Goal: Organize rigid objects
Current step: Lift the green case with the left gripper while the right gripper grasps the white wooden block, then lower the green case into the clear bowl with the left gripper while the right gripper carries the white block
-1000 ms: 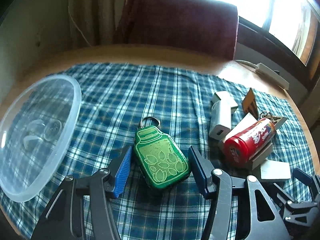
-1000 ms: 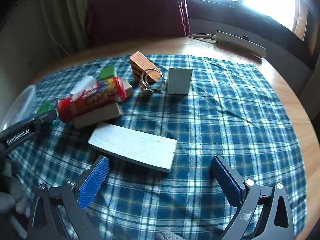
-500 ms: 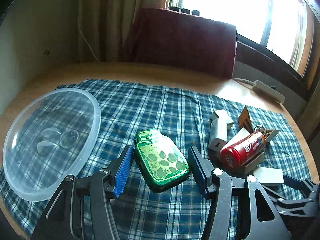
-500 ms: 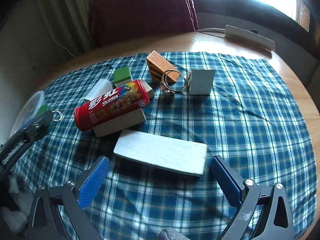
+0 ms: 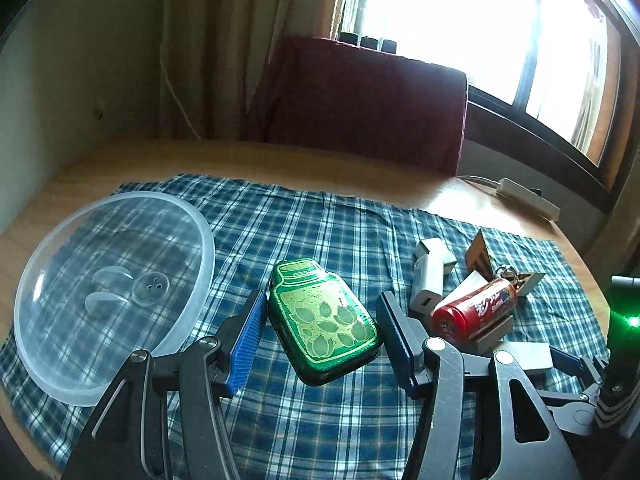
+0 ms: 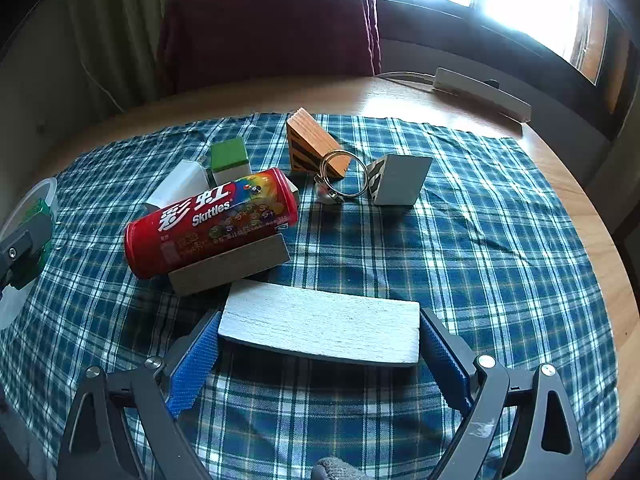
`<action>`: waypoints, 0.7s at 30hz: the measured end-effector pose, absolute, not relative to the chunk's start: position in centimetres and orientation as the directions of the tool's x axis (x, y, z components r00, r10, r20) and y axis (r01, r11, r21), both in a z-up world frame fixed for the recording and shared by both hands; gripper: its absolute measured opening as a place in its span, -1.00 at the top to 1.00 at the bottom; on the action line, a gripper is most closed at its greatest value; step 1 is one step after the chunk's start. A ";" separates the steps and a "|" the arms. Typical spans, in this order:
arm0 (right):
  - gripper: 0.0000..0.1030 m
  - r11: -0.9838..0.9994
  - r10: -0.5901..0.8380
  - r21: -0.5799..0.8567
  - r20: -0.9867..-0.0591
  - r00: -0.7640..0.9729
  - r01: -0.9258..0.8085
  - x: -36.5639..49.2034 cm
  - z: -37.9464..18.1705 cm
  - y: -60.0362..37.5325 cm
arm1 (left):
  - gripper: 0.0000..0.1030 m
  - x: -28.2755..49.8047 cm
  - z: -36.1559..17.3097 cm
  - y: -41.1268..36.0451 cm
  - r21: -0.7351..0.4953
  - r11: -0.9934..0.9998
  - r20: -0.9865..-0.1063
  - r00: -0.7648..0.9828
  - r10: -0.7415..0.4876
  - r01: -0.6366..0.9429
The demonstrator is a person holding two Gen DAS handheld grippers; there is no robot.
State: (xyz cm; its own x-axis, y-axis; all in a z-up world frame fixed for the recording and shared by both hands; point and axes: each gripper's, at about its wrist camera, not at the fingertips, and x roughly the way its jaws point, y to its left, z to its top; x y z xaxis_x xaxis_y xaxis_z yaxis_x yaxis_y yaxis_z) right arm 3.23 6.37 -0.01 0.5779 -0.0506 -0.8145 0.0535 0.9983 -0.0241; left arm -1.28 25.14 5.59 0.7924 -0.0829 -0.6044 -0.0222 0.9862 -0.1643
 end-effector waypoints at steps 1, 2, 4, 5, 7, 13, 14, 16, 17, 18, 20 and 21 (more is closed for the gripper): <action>-0.85 0.998 -0.047 -0.019 -0.813 0.580 0.053 3.1 0.0 6.3 | -0.11 -1.3 5.7 25.3 -0.164 0.986 -0.604 0.793 -0.082 -0.023; -0.85 0.999 -0.040 -0.011 -0.811 0.583 0.054 3.1 0.0 6.5 | -0.11 -1.3 5.7 25.3 -0.164 0.986 -0.603 0.794 -0.080 -0.025; -0.85 0.999 -0.028 0.004 -0.808 0.588 0.053 2.6 0.2 6.4 | -0.11 -1.2 5.9 25.1 -0.163 0.986 -0.600 0.797 -0.074 -0.031; -0.85 0.999 -0.021 0.011 -0.806 0.592 0.052 2.2 0.3 5.9 | -0.11 -1.3 6.0 25.3 -0.164 0.986 -0.596 0.800 -0.071 -0.035; -0.85 0.999 -0.003 0.030 -0.800 0.600 0.045 1.7 0.7 4.9 | -0.11 -1.5 6.2 25.4 -0.166 0.985 -0.590 0.805 -0.067 -0.040; -0.85 0.998 0.043 0.058 -0.759 0.649 0.002 -0.5 2.4 4.4 | -0.11 -1.8 6.7 25.7 -0.162 0.985 -0.568 0.822 -0.045 -0.059; -0.85 0.998 0.052 0.060 -0.750 0.659 -0.010 -0.9 2.6 4.6 | -0.11 -1.7 6.7 25.7 -0.162 0.985 -0.568 0.822 -0.041 -0.062; -0.85 0.998 0.062 0.064 -0.743 0.666 -0.022 -1.3 2.9 4.8 | -0.11 -1.7 6.7 26.1 -0.162 0.984 -0.568 0.822 -0.030 -0.076; -0.85 0.997 0.071 0.069 -0.740 0.669 -0.030 -1.6 3.0 4.9 | -0.11 -1.7 6.7 26.3 -0.163 0.983 -0.568 0.823 -0.023 -0.085; -0.85 0.997 0.075 0.072 -0.738 0.671 -0.032 -1.9 3.1 4.8 | -0.11 -1.7 6.7 26.5 -0.163 0.982 -0.567 0.823 -0.018 -0.091; -0.85 0.997 0.078 0.078 -0.735 0.674 -0.031 -2.5 3.2 4.7 | -0.11 -1.8 6.7 27.0 -0.162 0.981 -0.564 0.826 -0.002 -0.108; -0.85 0.996 0.079 0.080 -0.734 0.675 -0.029 -2.8 3.3 4.6 | -0.11 -1.9 6.8 27.2 -0.161 0.980 -0.561 0.828 0.007 -0.118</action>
